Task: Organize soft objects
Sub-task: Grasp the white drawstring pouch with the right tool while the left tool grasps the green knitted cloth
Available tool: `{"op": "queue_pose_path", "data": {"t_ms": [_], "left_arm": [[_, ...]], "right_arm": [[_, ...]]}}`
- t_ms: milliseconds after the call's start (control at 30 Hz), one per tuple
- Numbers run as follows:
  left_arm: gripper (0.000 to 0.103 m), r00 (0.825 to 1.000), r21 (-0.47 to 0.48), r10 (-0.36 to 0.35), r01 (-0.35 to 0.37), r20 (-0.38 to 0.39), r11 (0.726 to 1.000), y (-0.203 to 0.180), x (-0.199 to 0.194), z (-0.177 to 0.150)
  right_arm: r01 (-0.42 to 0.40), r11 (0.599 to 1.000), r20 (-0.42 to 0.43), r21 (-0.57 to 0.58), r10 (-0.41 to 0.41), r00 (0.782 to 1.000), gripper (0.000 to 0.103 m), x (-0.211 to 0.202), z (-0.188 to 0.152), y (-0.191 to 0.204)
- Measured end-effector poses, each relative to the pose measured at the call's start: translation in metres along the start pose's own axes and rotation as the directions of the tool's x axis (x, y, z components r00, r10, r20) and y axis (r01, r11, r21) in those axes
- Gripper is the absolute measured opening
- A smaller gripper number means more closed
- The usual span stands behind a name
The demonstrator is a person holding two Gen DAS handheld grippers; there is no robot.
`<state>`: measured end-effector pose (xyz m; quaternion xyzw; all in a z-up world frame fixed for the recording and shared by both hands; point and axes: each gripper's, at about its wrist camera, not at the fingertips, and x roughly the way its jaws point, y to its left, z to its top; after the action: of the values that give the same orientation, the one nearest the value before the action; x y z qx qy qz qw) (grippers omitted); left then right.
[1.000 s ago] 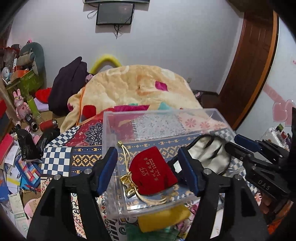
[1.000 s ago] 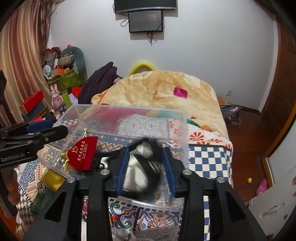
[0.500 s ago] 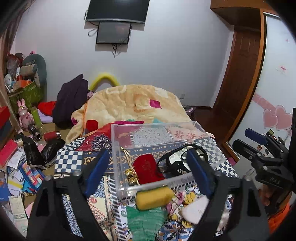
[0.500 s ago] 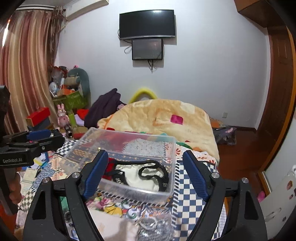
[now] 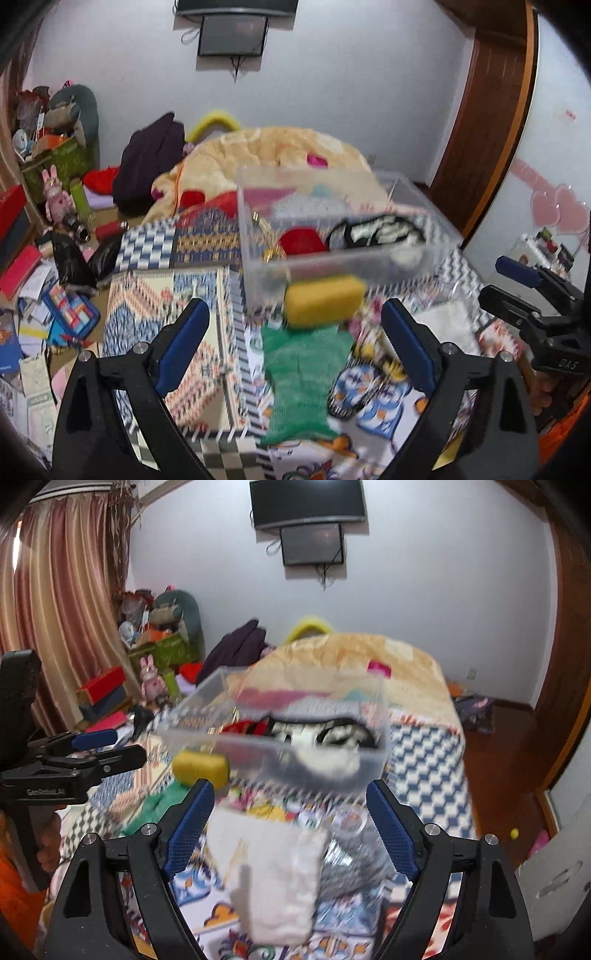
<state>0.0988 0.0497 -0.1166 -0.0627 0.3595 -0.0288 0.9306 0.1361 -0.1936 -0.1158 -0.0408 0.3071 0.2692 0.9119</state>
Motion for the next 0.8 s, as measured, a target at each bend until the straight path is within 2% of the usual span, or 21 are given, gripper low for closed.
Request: {"op": "queue_pose_path", "data": {"t_ms": [233,367,433,567,633,700,800], "left_arm": [[0.095,0.995,-0.042,0.002,-0.006,-0.095,0.999,0.009,0.02,-0.035],[0.095,0.993,-0.04,0.019,-0.024,-0.12,0.999,0.01,0.028,-0.05],[0.092,0.992,-0.041,0.026,-0.031,-0.123,0.999,0.01,0.031,-0.056],[0.074,0.989,-0.064,0.004,-0.013,-0.145,0.998,0.013,0.038,-0.064],[0.069,0.991,-0.06,0.005,-0.013,-0.133,0.998,0.011,0.036,-0.065],[0.054,0.991,-0.052,-0.018,0.011,-0.13,0.999,0.008,0.034,-0.065],[0.038,0.991,-0.043,-0.041,0.036,-0.129,0.998,0.004,0.033,-0.064]], "right_arm": [[-0.041,0.999,-0.103,0.016,0.042,0.994,0.082,0.019,-0.027,0.007],[-0.049,0.999,-0.148,0.019,0.051,0.988,0.082,0.024,-0.042,0.009],[-0.046,0.999,-0.164,0.017,0.048,0.985,0.082,0.026,-0.048,0.012],[-0.036,0.999,-0.174,-0.014,0.033,0.984,0.082,0.026,-0.053,0.016],[-0.026,0.999,-0.169,-0.033,0.02,0.985,0.079,0.024,-0.053,0.02],[-0.02,0.999,-0.169,-0.049,0.012,0.986,0.067,0.024,-0.054,0.022],[-0.022,0.998,-0.169,-0.054,0.013,0.986,0.05,0.023,-0.053,0.02]]}}
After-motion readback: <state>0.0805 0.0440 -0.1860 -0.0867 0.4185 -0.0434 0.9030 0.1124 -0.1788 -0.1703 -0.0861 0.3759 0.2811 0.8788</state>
